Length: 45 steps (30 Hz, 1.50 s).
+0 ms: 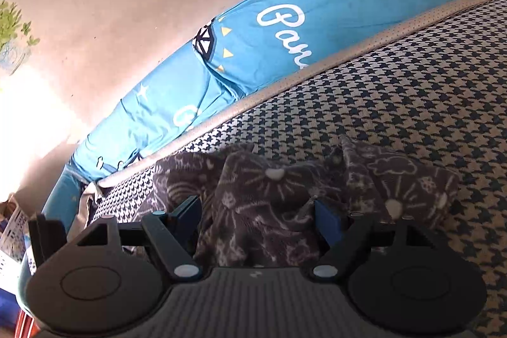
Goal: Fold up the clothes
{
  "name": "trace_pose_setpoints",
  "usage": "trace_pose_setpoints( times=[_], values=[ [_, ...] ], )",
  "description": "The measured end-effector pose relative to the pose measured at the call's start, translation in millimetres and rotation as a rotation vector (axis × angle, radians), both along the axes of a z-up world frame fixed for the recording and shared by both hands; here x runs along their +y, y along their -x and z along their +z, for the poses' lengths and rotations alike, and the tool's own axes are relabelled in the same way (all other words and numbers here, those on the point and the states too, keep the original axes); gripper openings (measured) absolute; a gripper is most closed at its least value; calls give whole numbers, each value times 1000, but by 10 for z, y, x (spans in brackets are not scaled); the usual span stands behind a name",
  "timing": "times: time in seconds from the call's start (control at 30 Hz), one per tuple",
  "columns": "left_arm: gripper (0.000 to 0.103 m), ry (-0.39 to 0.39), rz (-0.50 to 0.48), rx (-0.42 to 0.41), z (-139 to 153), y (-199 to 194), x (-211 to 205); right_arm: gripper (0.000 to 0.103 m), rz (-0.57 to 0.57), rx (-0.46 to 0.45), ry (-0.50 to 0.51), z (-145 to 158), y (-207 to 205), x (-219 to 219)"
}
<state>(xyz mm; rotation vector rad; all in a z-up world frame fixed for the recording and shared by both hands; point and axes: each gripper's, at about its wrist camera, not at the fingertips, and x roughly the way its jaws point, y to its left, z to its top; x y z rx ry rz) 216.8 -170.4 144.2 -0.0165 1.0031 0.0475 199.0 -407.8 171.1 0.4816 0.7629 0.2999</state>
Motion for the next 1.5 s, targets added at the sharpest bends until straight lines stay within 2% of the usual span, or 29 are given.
trace_pose_setpoints(
  times=[0.17,0.43,0.57,0.7,0.73,0.8,1.0,1.23,1.5],
  values=[
    [103,5,-5,1,-11,1,-2,80,-26,-19,70,53,-61,77],
    [103,1,-13,0,-34,6,-27,80,-47,-94,121,190,-20,67],
    [103,-3,-17,-1,-42,16,-39,80,7,-52,100,94,-111,169],
    [103,4,-14,2,-47,13,-26,80,19,27,138,-88,-244,286],
    [103,4,-15,1,-46,11,-28,78,19,35,158,-121,-261,305],
    [103,-1,-18,-2,-41,6,-39,58,22,52,187,-170,-291,324],
    [103,17,-19,-20,-16,9,-38,29,18,55,151,-157,-299,227],
    [103,52,-32,-71,72,33,-111,24,-61,-27,115,20,-329,64],
    [103,87,-29,-110,155,-2,-199,24,-124,-136,-11,261,-398,-125]
  ],
)
